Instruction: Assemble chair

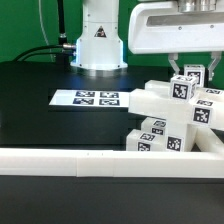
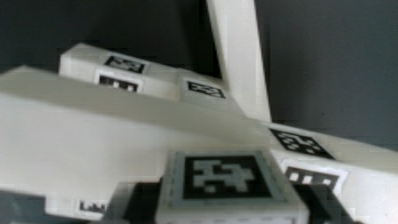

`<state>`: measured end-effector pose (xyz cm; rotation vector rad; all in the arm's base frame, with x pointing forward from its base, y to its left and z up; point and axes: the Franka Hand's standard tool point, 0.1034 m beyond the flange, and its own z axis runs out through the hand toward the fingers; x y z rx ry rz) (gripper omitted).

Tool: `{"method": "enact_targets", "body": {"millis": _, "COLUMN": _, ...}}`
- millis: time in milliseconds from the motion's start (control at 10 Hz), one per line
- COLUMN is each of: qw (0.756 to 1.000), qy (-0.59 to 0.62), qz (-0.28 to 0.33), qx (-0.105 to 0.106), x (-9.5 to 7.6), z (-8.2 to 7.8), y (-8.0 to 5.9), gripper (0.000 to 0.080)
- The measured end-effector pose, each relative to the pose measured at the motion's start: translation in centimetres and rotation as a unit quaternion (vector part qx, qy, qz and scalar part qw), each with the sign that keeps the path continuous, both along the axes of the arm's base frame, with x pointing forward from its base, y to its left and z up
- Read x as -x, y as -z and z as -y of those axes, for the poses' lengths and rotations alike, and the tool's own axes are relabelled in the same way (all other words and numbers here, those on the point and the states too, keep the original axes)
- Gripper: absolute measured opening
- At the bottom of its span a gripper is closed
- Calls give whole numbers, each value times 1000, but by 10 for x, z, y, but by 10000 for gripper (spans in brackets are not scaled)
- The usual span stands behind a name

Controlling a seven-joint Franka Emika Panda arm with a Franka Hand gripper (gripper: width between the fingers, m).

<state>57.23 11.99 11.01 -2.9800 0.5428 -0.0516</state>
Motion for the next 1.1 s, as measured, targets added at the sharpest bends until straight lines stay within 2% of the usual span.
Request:
{"method": "enact_targets", "body": {"millis": 200, "qw": 989, "qy": 144, "qz": -15, "qx": -18, "x": 2, "z": -2, "y": 0, "gripper": 274}}
{"method": "enact_targets", "body": {"millis": 500, "qw": 963, "qy": 266, "qz": -21, "qx": -36, "x": -1, "z": -2, "y": 0, "gripper": 274}}
{"method": "enact_targets", "body": {"millis": 900, "qw": 919, "qy": 389, "qz": -39, "qx": -48, "x": -1, "z": -2, "y": 1, "gripper": 274}}
{"method": "enact_targets", "body": {"millis": 1100, "qw": 915, "qy": 397, "qz": -40, "qx": -49, "x": -1, "z": -3, "y": 1, "gripper": 274}}
